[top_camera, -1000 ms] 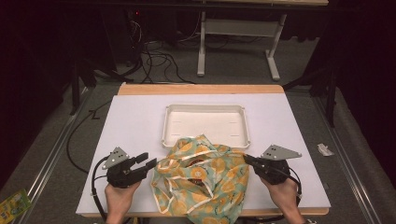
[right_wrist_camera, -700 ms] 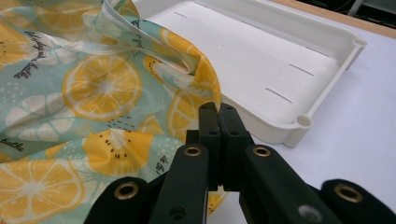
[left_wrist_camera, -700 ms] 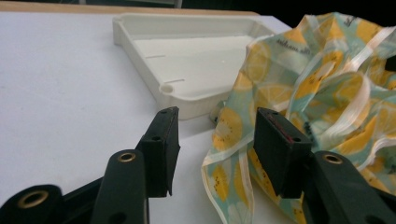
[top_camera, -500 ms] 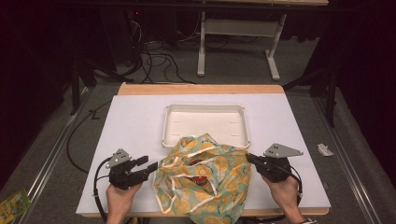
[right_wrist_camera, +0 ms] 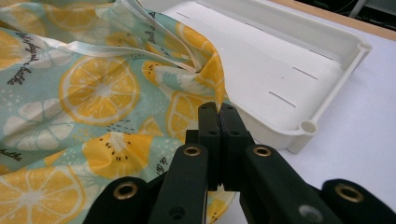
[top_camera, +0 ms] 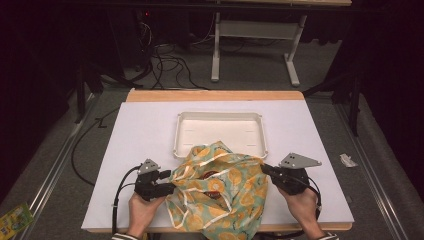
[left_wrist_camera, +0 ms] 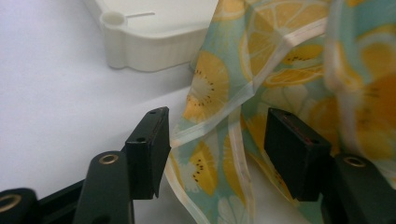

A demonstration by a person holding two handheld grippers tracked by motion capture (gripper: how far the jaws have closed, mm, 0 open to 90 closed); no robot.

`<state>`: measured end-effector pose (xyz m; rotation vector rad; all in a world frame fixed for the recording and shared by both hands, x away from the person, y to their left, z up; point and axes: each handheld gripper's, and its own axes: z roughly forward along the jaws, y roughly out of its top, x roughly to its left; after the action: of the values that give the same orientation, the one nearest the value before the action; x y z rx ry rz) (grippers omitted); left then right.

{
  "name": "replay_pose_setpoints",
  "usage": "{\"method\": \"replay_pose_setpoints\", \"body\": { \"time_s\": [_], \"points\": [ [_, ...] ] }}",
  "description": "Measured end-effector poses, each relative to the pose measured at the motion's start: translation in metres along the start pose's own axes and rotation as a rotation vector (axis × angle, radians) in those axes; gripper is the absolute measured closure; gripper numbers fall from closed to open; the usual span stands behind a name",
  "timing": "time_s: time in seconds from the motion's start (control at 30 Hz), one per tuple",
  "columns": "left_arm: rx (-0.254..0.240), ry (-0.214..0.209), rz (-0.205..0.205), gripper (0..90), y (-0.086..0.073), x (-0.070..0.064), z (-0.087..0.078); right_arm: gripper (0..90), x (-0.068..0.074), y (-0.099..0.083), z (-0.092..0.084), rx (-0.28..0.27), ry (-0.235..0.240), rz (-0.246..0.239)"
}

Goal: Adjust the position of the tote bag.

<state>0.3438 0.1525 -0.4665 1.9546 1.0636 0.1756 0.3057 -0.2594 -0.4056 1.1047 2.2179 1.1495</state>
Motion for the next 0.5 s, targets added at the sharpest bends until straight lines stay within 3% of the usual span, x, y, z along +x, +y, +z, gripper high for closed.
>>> {"method": "replay_pose_setpoints", "body": {
  "time_s": [0.07,0.3,0.5],
  "points": [
    [0.012,0.009,0.013,49.1,0.0,-0.001,0.003,90.0,-0.001,0.0,0.0,-0.002,0.0,-0.007],
    [0.067,0.05,0.079,87.0,-0.004,-0.004,0.012,90.0,-0.003,-0.002,0.0,-0.001,-0.009,0.0],
    [0.057,0.062,0.085,90.0,-0.003,-0.002,0.005,89.6,-0.006,-0.004,0.0,0.002,-0.017,0.015]
  ]
}}
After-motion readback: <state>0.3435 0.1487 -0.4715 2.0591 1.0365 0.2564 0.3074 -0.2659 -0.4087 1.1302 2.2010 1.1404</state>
